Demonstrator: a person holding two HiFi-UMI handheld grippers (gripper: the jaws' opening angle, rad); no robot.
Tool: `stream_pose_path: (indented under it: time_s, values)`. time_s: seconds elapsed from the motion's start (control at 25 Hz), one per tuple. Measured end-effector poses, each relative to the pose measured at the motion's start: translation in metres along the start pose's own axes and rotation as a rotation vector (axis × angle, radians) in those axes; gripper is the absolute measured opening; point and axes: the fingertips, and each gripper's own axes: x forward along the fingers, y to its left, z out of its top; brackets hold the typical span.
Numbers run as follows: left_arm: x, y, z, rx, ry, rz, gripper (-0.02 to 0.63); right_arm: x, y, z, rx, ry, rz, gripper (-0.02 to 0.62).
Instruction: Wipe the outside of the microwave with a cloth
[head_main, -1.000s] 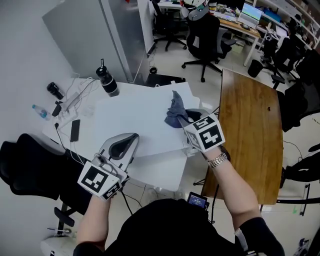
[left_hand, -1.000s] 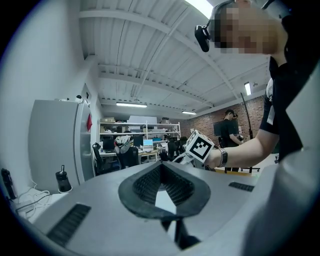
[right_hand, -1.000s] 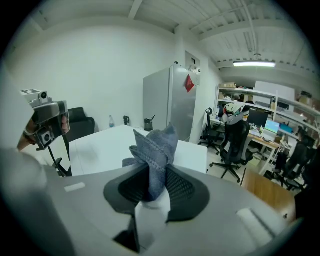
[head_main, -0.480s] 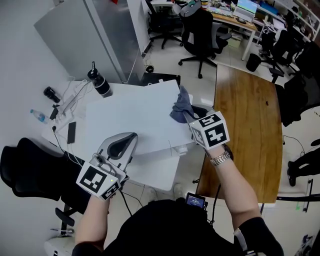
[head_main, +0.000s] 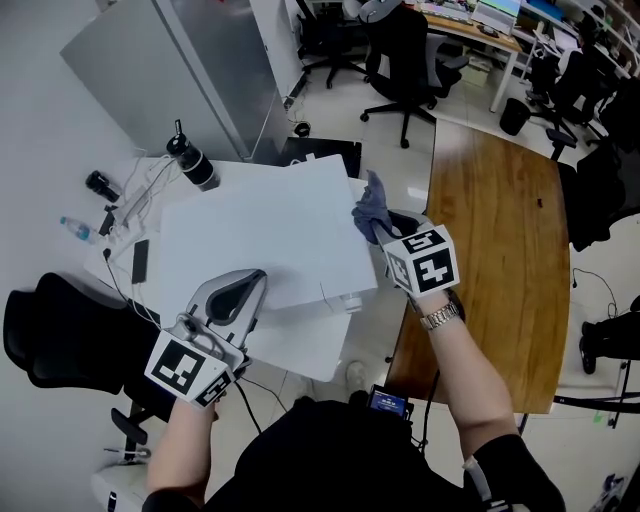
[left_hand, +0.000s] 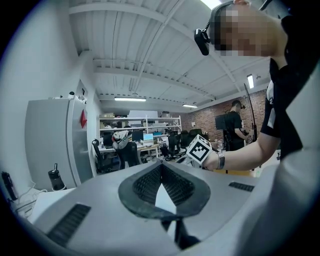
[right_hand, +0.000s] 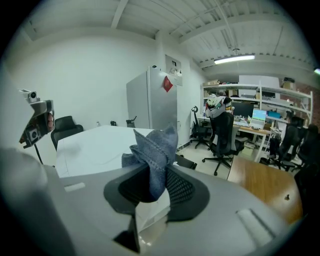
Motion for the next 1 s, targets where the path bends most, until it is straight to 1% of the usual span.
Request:
stream_pose_path:
  time_s: [0.32,0.56,1.0]
  values:
    - [0.003,0.001,-0.01,-0.008,0.045,0.056,0.005,0.037,-0.009,-0.049,0.052,0.037,0.042,0.095]
    - [0.004,0.0,-0.015,-0.015,0.064,0.086,0.005,0.06,-0.013,-0.086,0.074,0.089,0.056,0.095]
    - [0.007,-0.001,-0.024,-0.035,0.08,0.122,0.005,0.096,-0.019,-0.14,0.08,0.193,0.068,0.096]
